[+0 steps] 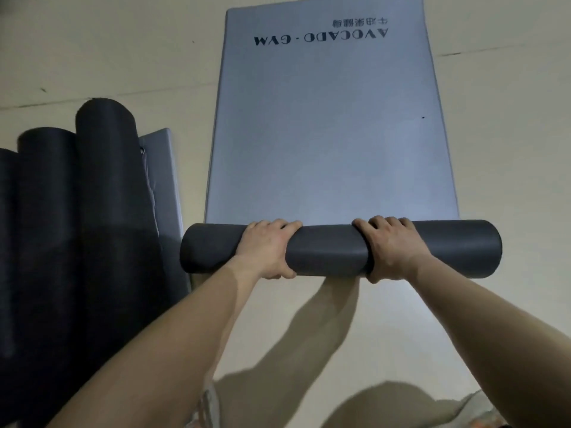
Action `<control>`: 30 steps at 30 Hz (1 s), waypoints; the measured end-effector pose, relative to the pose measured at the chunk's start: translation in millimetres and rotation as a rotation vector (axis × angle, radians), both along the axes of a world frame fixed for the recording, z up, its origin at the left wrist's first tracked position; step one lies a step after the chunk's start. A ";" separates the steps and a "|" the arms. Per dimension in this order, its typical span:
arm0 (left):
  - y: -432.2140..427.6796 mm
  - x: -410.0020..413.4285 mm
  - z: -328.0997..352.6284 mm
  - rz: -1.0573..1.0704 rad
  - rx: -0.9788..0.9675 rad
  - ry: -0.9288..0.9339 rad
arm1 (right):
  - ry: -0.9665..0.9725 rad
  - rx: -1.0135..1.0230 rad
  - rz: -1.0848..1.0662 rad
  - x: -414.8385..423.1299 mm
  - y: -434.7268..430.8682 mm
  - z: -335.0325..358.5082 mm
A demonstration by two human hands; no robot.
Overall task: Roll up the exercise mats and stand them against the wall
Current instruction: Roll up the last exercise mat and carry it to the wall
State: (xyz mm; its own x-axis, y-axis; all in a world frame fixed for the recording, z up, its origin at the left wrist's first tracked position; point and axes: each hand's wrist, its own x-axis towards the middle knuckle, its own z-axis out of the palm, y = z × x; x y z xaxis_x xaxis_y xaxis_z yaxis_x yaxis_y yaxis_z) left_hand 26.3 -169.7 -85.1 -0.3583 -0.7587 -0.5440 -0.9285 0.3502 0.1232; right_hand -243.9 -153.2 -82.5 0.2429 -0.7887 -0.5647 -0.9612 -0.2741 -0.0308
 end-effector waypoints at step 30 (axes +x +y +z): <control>-2.2 -5.3 -13.7 -0.035 -0.237 -0.012 | 0.010 -0.275 0.006 -10.3 -3.3 -20.4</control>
State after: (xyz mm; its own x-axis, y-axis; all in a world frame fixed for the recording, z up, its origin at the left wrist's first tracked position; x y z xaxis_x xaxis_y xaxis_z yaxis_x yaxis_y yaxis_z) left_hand 21.1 -171.9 -98.8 -0.3815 -0.8529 -0.3563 -0.9161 0.4004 0.0225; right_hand -254.2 -156.4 -102.9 0.2433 -0.9114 -0.3319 -0.9595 -0.2763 0.0555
